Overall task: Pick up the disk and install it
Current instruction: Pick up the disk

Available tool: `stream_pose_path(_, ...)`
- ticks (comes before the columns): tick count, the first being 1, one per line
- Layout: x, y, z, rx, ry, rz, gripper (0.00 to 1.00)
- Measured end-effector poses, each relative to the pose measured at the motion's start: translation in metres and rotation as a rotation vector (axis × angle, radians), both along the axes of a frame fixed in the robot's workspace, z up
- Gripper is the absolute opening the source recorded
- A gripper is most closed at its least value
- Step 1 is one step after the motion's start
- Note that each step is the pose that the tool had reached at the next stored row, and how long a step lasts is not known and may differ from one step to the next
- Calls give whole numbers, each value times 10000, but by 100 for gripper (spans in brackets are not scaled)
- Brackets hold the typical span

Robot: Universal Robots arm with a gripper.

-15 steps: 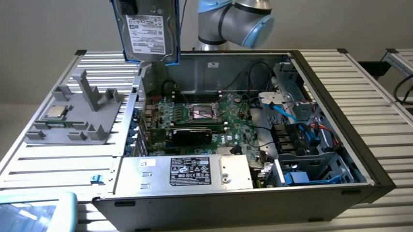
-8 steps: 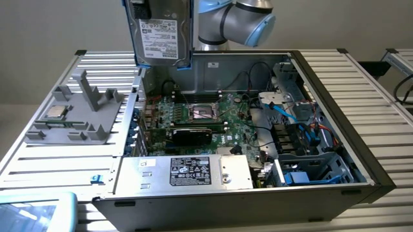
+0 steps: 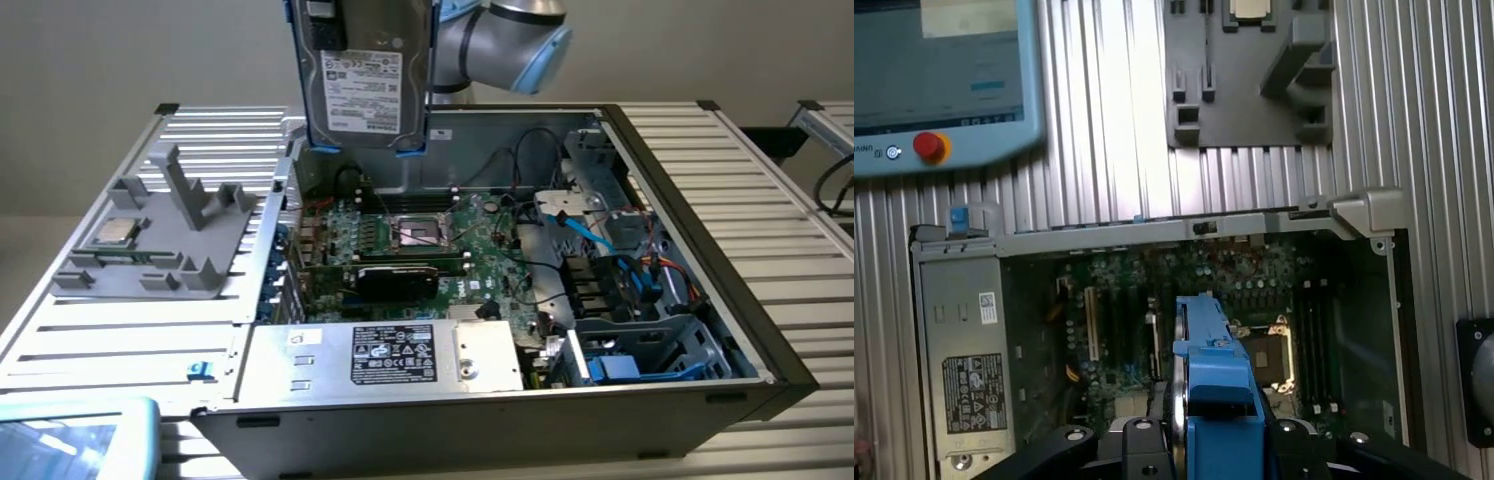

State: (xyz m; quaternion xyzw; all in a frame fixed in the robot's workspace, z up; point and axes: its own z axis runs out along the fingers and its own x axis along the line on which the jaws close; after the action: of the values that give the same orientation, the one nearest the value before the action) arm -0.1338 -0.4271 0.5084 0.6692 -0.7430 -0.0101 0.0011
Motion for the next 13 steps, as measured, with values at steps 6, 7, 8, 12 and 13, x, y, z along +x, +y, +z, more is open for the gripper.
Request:
stream_pose_path(6, 233, -89, 0, 0, 0, 1, 37)
stream_pose_path(7, 272, -106, 1, -1, 1, 0, 37)
stream_pose_path(8, 313, -123, 0, 0, 0, 0, 37)
stream_pose_path(12, 448, -213, 0, -1, 1, 1, 37)
stream_pose_path(13, 472, -241, 0, 0, 2, 1, 37)
